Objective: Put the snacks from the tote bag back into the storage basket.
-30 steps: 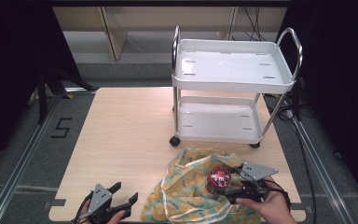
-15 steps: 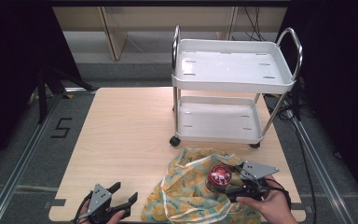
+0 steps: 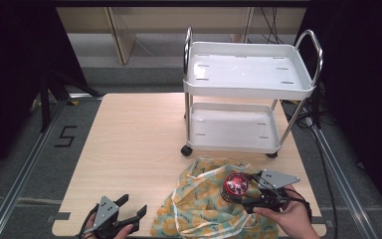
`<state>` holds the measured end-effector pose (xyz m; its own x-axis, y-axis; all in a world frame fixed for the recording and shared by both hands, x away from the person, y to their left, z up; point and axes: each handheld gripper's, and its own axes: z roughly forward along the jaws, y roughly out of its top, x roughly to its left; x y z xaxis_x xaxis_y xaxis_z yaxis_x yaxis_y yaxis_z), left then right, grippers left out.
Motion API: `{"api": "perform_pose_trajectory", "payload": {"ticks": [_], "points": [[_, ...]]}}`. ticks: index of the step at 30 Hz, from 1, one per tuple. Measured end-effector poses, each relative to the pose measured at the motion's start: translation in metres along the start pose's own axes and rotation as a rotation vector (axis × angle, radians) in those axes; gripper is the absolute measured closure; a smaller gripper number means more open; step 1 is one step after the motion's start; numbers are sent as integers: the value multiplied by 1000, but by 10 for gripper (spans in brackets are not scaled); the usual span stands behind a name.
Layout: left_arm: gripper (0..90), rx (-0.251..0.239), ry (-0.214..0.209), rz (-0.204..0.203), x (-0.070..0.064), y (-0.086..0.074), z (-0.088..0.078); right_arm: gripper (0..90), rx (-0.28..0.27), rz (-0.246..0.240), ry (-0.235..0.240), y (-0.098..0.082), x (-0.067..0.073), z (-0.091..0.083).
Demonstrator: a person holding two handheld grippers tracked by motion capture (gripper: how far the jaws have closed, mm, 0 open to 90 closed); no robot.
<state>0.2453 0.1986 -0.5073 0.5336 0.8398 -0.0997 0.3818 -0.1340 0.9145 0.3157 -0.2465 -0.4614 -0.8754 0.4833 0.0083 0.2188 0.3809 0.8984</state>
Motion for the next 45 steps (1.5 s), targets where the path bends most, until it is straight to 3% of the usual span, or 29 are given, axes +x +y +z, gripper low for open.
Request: {"api": "perform_pose_trajectory", "payload": {"ticks": [9, 11, 12, 16, 27, 37, 41, 43, 45], "points": [[249, -1, 1, 1, 0, 0, 0, 260, -14, -15, -31, 3, -5, -4], [249, 6, 3, 14, 1, 0, -1, 261, -2, 12, -22, 3, -4, -6], [249, 6, 4, 10, 1, 0, -1, 261, -9, -5, -34, 4, -7, -6], [249, 16, 23, -22, -2, 0, -3, 261, -20, 2, -19, 4, -8, -7], [247, 13, 35, -32, -2, 0, -3, 261, -22, 15, -52, 7, -10, -11], [243, 11, 37, -31, -2, 0, -4, 261, -30, -8, -56, 9, -15, -15], [243, 1, 25, -15, 0, 0, -3, 261, -35, 27, -63, 10, -13, -16], [243, 2, 27, -17, 0, 0, -3, 261, -34, 3, -70, 11, -16, -17], [243, 2, 26, -16, 0, 0, -3, 261, -42, 9, -74, 11, -16, -17]]}}
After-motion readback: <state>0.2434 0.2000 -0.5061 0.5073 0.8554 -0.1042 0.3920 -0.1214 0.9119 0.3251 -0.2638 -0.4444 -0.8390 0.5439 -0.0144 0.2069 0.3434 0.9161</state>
